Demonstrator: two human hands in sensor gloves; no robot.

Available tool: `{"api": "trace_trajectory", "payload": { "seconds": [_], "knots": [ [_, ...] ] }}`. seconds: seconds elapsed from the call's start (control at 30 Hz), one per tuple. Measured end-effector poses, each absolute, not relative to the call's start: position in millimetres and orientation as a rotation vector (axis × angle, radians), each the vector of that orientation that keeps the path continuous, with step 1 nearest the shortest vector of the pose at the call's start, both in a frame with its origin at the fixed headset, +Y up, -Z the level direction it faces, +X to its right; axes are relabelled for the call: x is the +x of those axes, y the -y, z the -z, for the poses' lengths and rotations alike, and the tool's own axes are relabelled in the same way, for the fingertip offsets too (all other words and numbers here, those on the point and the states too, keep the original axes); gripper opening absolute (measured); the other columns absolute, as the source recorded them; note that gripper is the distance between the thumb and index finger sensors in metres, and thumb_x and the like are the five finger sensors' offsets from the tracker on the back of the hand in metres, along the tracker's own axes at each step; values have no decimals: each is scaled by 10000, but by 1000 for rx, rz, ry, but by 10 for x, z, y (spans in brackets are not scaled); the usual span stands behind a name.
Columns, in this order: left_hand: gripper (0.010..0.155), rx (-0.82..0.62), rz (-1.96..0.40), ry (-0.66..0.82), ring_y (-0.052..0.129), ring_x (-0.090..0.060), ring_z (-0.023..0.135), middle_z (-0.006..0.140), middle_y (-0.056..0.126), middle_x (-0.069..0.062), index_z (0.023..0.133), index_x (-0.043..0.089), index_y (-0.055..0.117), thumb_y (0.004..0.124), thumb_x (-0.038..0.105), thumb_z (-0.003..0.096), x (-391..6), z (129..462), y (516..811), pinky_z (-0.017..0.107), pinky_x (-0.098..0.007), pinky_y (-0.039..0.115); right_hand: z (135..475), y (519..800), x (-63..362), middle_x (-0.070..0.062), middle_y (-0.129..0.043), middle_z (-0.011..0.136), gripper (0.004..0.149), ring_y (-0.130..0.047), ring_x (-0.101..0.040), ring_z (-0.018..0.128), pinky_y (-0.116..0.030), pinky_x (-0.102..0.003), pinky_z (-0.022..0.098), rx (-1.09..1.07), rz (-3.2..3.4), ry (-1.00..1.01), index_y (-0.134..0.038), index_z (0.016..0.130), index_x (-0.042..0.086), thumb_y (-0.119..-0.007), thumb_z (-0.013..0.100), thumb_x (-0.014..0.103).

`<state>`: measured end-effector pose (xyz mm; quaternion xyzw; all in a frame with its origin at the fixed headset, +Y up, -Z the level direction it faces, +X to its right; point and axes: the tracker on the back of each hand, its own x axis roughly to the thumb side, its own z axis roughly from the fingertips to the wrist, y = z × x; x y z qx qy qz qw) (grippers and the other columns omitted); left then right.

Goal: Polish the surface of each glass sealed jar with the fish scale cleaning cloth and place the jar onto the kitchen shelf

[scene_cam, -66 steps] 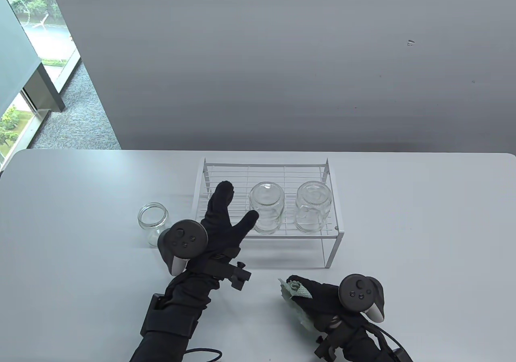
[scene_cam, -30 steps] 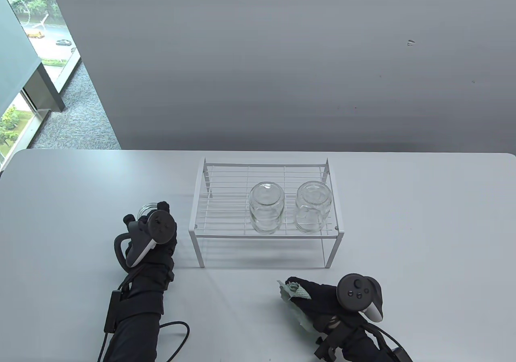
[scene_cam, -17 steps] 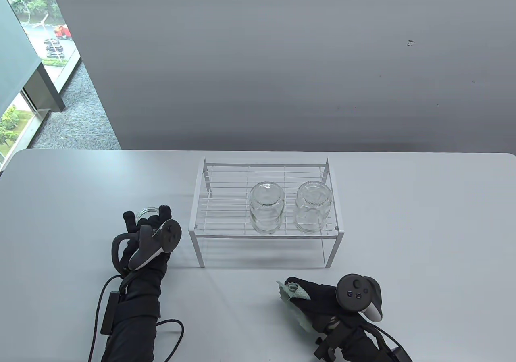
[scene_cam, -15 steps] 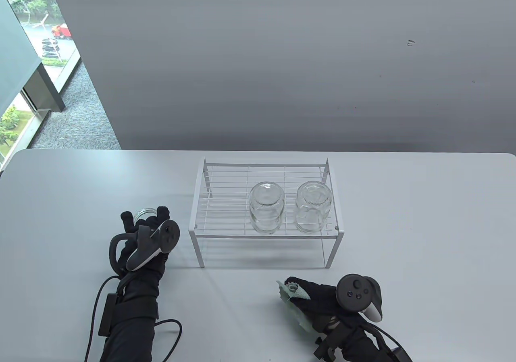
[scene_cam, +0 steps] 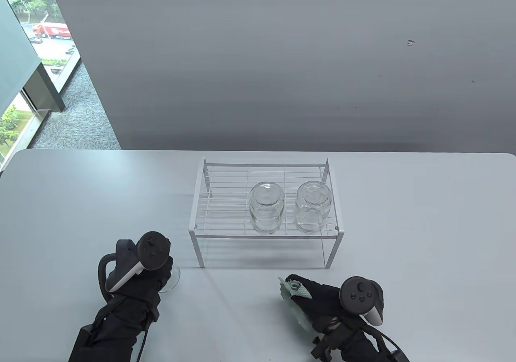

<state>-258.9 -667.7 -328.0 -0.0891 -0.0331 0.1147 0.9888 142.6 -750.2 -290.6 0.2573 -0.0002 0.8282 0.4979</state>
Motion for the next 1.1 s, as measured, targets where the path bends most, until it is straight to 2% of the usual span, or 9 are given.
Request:
{"api": "trace_trajectory", "payload": {
  "seconds": [0.13, 0.4, 0.57, 0.67, 0.8, 0.87, 0.97, 1.07, 1.1],
  "knots": [
    [490, -278, -485, 153, 1027, -235, 404, 649, 990, -108, 927, 99, 769, 831, 294, 482, -2475, 3156, 6696, 707, -603, 519, 2897, 7449, 1476, -357, -836, 736, 511, -938, -514, 535, -679, -641, 433, 595, -1984, 69, -728, 904, -95, -733, 514, 234],
    [458, -349, -1014, 289, 1037, -235, 435, 676, 980, -113, 924, 110, 764, 795, 275, 497, -2093, 3095, 6971, 702, -585, 524, 2884, 7320, 1448, -359, -814, 772, 517, -922, -534, 586, -667, -650, 453, 545, -1919, 271, -722, 913, -91, -732, 515, 241],
    [400, -362, -1151, 327, 1041, -206, 478, 716, 959, -93, 905, 172, 762, 749, 282, 520, -1788, 3056, 7095, 715, -568, 507, 2874, 7093, 1294, -372, -776, 806, 523, -883, -556, 639, -635, -665, 479, 637, -1948, 360, -708, 927, -88, -727, 520, 240],
    [398, -318, -1174, 320, 1050, -195, 483, 723, 959, -95, 906, 171, 759, 735, 280, 524, -1620, 3039, 7138, 718, -555, 503, 2843, 6969, 1178, -384, -740, 832, 536, -839, -577, 673, -598, -681, 499, 727, -2007, 419, -685, 942, -87, -721, 522, 244],
    [405, -291, -1219, 329, 1055, -169, 559, 785, 924, -84, 938, 186, 706, 681, 283, 545, -1445, 3035, 7187, 733, -528, 468, 2772, 6979, 990, -384, -692, 875, 551, -772, -606, 729, -542, -701, 527, 896, -2093, 419, -658, 964, -76, -716, 525, 252],
    [421, -285, -1325, 317, 1050, -166, 589, 809, 903, -89, 958, 173, 677, 665, 284, 552, -1388, 3008, 7249, 732, -526, 447, 2742, 7048, 914, -371, -636, 923, 573, -655, -622, 808, -472, -722, 549, 968, -2163, 403, -629, 986, -65, -722, 526, 265],
    [445, -341, -1499, 287, 1032, -188, 616, 830, 884, -114, 983, 158, 651, 644, 294, 560, -1348, 2937, 7375, 735, -522, 382, 2722, 7114, 859, -358, -530, 981, 693, -511, -635, 866, -397, -739, 565, 1063, -2328, 412, -554, 1023, -48, -780, 514, 366],
    [469, -346, -1522, 299, 1018, -202, 630, 841, 872, -128, 1000, 151, 636, 648, 313, 560, -1337, 2904, 7422, 739, -513, 340, 2741, 7151, 852, -353, -518, 987, 784, -535, -634, 861, -424, -734, 564, 1086, -2419, 405, -494, 1038, -36, -793, 503, 453],
    [498, -347, -1522, 312, 1011, -214, 634, 846, 865, -140, 1008, 138, 625, 662, 362, 564, -1333, 2901, 7420, 735, -516, 327, 2751, 7165, 851, -358, -514, 985, 818, -535, -640, 858, -425, -736, 563, 1081, -2426, 389, -480, 1040, -43, -802, 498, 479]
  ]
}}
